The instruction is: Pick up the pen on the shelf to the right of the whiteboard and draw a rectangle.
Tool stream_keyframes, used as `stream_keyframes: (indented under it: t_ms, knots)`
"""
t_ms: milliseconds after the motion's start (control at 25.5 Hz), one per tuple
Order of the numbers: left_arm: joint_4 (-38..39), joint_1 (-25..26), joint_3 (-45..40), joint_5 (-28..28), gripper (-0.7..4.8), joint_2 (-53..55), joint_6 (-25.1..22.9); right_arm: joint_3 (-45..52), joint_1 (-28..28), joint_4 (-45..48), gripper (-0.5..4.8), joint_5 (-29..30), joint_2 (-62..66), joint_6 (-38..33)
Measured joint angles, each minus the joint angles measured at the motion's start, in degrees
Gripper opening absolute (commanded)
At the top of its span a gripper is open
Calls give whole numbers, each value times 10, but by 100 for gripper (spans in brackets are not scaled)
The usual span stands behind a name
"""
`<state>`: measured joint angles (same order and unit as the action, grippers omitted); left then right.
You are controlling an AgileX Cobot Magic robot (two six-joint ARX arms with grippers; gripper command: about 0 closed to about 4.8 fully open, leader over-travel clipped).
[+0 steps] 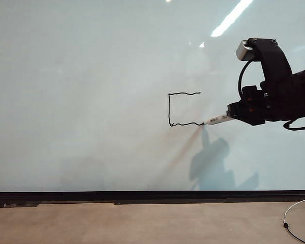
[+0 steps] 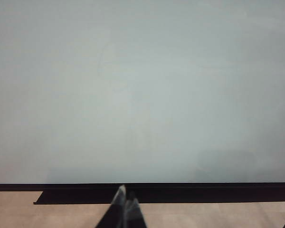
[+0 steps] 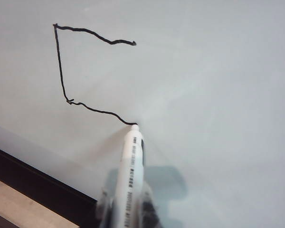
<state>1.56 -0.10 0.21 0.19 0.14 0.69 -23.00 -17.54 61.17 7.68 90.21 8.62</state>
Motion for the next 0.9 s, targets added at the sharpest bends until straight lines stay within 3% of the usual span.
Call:
stream_keyframes:
  t_ms: [431,627,823,901]
  knots:
    - [0,0,0,0,-4,0,0,6,2,8,-6,12,-1,0]
    - [0,0,0,0,-4,0,0,33,-29,5,-6,-10,-41,20]
    - [0,0,0,0,-4,0,0,25,-34,-78,-5,-32,-93,78]
    - [0,0,0,0,-4,0,0,9,-38,-151,-5,-46,-110,117]
